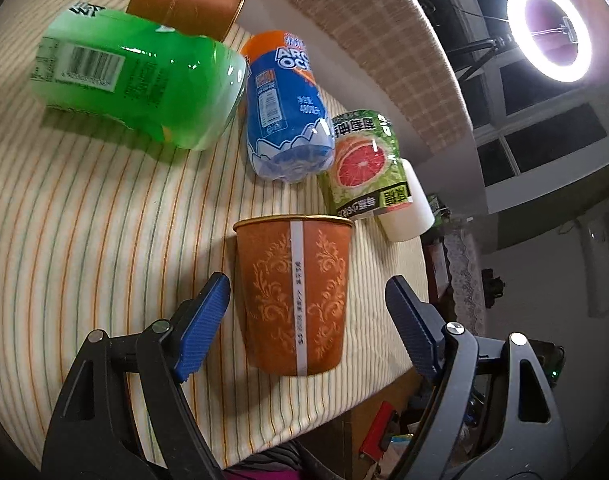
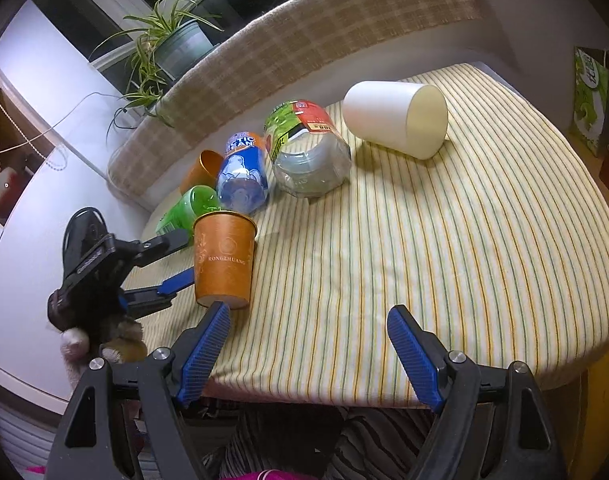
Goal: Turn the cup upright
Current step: 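Close the left gripper around the orange cup's body, then rotate the held orange cup with the left gripper until its rim faces up, then lower the orange cup onto the table rim-up and open the left gripper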
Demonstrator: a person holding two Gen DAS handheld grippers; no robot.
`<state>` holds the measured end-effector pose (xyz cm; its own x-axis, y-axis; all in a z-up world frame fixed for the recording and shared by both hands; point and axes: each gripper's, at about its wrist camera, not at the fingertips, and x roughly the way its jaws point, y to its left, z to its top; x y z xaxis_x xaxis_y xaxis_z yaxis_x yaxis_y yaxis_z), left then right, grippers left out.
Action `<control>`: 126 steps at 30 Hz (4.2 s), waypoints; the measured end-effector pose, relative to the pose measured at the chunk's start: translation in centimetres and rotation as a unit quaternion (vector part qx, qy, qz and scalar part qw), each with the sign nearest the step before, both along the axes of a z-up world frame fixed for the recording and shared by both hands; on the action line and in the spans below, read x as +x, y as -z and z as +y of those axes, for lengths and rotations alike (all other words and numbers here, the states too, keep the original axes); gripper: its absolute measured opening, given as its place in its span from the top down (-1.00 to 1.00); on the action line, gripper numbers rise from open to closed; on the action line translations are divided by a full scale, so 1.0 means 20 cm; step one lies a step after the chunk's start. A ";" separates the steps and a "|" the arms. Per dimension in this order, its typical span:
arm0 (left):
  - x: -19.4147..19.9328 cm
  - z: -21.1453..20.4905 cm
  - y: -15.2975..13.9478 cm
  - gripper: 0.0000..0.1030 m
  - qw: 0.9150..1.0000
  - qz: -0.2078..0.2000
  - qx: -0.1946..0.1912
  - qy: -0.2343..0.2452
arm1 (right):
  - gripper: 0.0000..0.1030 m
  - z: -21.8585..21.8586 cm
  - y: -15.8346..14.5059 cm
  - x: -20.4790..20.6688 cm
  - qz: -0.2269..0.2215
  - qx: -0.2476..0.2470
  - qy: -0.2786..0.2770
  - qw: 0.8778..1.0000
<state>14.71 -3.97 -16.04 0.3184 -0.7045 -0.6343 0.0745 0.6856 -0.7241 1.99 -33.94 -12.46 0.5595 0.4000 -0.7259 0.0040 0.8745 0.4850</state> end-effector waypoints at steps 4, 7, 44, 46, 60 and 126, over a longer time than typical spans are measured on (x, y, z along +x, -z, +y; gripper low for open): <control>0.03 -0.02 0.04 -0.60 1.000 0.008 0.002 0.002 | -0.61 0.01 0.00 0.00 0.001 -0.003 -0.001 1.000; 0.05 -0.04 0.06 -0.59 1.000 0.010 0.004 0.003 | -0.62 0.01 0.01 0.00 0.002 -0.002 -0.001 1.000; -0.13 -0.21 -0.16 -0.29 0.974 -0.156 0.161 0.022 | -0.62 0.03 0.03 0.02 0.006 -0.002 0.008 1.000; -0.15 -0.23 -0.18 -0.29 0.969 -0.172 0.176 0.023 | -0.62 0.03 0.03 0.02 0.006 -0.003 0.009 1.000; -0.21 -0.31 -0.17 -0.29 0.947 -0.218 0.235 0.035 | -0.62 0.02 0.03 0.02 0.006 -0.002 0.011 1.000; -0.72 0.10 -0.66 -0.98 0.869 -0.377 0.280 -0.158 | -1.00 0.27 -0.37 -0.06 -0.212 -0.176 0.061 0.959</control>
